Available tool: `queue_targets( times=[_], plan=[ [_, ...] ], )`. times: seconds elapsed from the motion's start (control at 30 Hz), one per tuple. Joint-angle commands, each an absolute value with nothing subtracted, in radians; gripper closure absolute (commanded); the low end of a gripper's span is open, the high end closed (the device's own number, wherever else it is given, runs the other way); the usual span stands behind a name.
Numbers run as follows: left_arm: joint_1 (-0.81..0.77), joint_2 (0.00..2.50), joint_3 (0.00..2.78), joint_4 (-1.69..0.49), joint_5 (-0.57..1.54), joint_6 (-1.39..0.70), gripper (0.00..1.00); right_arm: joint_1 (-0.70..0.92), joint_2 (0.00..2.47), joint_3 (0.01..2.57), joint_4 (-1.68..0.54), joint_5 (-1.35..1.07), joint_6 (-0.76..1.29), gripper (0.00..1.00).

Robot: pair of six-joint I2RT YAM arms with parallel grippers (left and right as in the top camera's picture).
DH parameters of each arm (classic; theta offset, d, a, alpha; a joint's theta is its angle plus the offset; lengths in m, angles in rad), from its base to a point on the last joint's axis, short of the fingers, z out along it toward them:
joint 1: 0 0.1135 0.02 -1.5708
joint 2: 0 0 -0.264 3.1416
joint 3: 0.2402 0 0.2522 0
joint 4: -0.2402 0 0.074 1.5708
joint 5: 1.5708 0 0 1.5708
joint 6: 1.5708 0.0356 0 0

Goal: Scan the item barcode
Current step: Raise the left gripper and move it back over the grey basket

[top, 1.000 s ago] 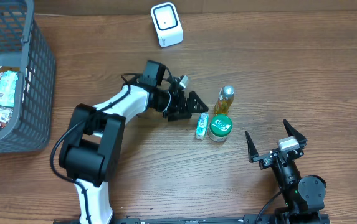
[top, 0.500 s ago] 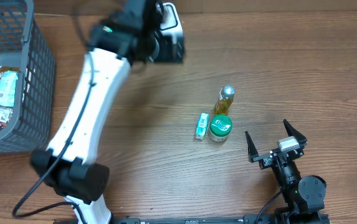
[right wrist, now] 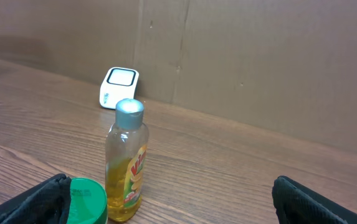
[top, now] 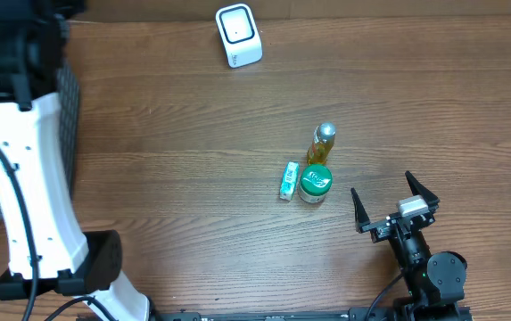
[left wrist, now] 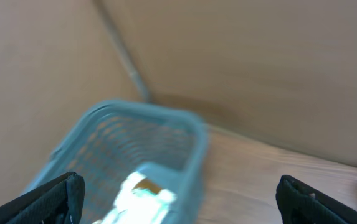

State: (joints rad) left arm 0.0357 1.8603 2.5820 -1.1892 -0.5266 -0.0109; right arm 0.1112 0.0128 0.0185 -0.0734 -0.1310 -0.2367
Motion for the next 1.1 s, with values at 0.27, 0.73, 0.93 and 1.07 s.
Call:
queue_targets(
  times=[0.27,0.73,0.93,1.07],
  plan=[
    [0.344,1.885,2.568,-1.223,-0.309,-0.037,0.0,0.11,0.003,0.008,-0.07,-0.133,-0.237,0.0],
    [0.515,1.887,2.342,-1.163,-0.268,-0.029,0.0,0.11,0.003,0.008,-0.07,-0.133,-0.237,0.0],
    [0.526,1.891,2.279,-1.146,-0.267,-0.029,0.0,0.11,0.003,0.008,-0.07,-0.133,-0.237,0.0],
    [0.526,1.891,2.272,-1.14,-0.244,-0.029,0.0,0.11,0.003,0.008,-0.07,-0.133,-0.237,0.0]
  ],
)
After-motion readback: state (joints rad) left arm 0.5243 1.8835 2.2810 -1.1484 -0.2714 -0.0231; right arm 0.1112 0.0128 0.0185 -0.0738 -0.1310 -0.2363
